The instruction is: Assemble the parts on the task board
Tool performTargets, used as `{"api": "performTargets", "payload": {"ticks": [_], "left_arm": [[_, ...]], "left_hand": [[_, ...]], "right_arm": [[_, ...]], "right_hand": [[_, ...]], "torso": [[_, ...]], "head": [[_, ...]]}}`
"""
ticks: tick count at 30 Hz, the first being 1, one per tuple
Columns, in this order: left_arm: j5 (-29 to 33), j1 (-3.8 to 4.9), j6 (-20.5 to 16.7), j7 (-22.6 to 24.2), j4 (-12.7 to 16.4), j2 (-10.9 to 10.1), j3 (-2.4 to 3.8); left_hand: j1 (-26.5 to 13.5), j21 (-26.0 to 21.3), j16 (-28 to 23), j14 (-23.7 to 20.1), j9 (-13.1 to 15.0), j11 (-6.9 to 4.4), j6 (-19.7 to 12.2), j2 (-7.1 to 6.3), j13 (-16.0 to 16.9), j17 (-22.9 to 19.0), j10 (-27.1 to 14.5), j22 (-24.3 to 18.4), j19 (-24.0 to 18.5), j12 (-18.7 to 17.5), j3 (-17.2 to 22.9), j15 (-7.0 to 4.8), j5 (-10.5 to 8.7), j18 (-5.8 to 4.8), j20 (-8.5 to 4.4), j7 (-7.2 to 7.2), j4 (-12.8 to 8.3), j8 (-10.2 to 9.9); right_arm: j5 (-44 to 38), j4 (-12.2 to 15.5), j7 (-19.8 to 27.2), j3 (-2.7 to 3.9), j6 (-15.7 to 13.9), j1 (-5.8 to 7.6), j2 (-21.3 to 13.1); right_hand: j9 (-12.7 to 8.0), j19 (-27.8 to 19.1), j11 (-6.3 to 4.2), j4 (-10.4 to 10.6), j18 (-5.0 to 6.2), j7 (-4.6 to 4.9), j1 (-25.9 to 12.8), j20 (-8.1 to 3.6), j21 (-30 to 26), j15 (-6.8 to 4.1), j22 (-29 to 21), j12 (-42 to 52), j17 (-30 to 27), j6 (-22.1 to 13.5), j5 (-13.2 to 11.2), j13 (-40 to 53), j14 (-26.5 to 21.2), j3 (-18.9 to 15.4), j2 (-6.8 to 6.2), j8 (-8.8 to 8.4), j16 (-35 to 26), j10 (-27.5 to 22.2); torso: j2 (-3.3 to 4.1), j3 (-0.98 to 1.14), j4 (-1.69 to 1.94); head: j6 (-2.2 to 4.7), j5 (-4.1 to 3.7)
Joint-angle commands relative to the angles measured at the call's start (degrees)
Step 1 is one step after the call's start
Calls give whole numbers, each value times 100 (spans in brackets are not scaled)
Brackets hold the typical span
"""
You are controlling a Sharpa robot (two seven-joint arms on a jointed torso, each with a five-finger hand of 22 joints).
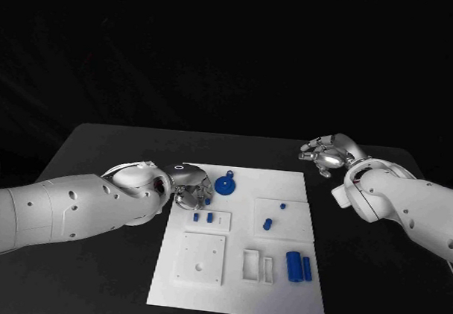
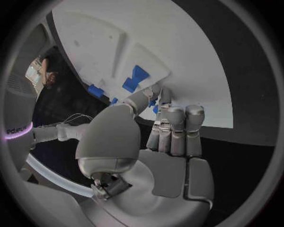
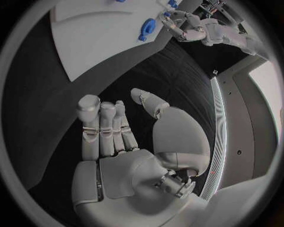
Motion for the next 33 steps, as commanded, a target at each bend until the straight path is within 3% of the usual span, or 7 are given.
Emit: {"api": "performTargets", "payload": {"ticks": [1,11,17,22,28,31,33], "left_arm": [[-14,-3,-76,-17,-8,-4,1],[95,-3,-99,-8,-120,-59,9],[932,1,-362,121,-191,-133,133],[3069,22,-498,277,-208,-258,317],[4642,57,-567,519,-93,-432,344],[5318,58,-557,836,-19,-516,343],[5507,58,-498,957,17,-545,343]], "left_hand": [[-13,-37,-22,1,-17,10,-59,-65,-2,-11,-38,-7,-10,-35,-1,53,-23,829,-109,3,45,-37],[61,-51,-29,-13,-35,22,-68,-53,4,-29,-66,-14,-17,-60,36,64,-4,839,-97,51,57,2],[163,-84,-58,-41,-16,37,102,9,12,-63,-89,-28,-47,-83,141,79,-31,837,-77,224,74,143],[105,-359,-369,-322,-31,98,127,-1,10,-232,-193,-146,-288,-153,290,145,-72,738,6,260,194,232],[-82,-950,-1057,-793,-51,229,59,4,-7,-572,-410,-428,-717,-233,309,282,-129,526,168,295,282,290],[-386,-1243,-1455,-893,-56,252,19,-48,11,-767,-421,-590,-832,-217,124,325,-598,417,217,304,421,331],[-585,-1378,-1631,-997,-54,273,-4,-115,16,-846,-423,-655,-935,-215,-48,341,-647,382,239,304,460,338]], "right_arm": [[-40,5,38,3,10,-2,-4],[-43,7,78,3,67,-2,-16],[-190,44,360,3,561,-4,-76],[-703,181,552,2,1136,-9,-197],[-1599,472,501,2,1577,-15,-402],[-2175,672,440,1,1756,-22,-513],[-2503,770,388,1,1758,-42,-549]], "right_hand": [[7,-12,17,-30,962,38,-3,-41,-28,-4,32,36,-8,-8,36,-10,-38,6,15,-34,37,-33],[7,-15,18,-36,962,38,3,-41,-33,-4,33,35,-11,-10,36,-13,-42,8,11,-34,36,-38],[7,-88,34,-125,962,52,67,-14,-86,15,37,-39,-49,-33,2,-70,-136,34,2,-43,-22,-129],[25,-251,87,-296,962,90,106,76,-187,69,54,-985,-133,-36,10,-725,-299,59,91,-25,-124,-411],[81,-171,259,-433,962,159,164,69,-305,229,-10,-3107,-235,36,-70,-2212,-258,74,195,71,-114,-302],[96,-68,267,-454,962,137,304,61,-371,233,-52,-3726,-314,73,-240,-2619,-191,-1,165,115,-92,30],[98,-26,262,-455,962,126,383,66,-396,225,-64,-3951,-348,99,-303,-2744,-165,-35,175,134,-77,178]], "torso": [[-2,0,-1],[-1,0,-4],[-3,-1,-4],[-7,5,-3],[-24,6,-8],[-43,4,-9],[-59,9,-8]], "head": [[11,4],[34,1],[68,-7],[164,-117],[213,-212],[214,-241],[212,-247]]}}
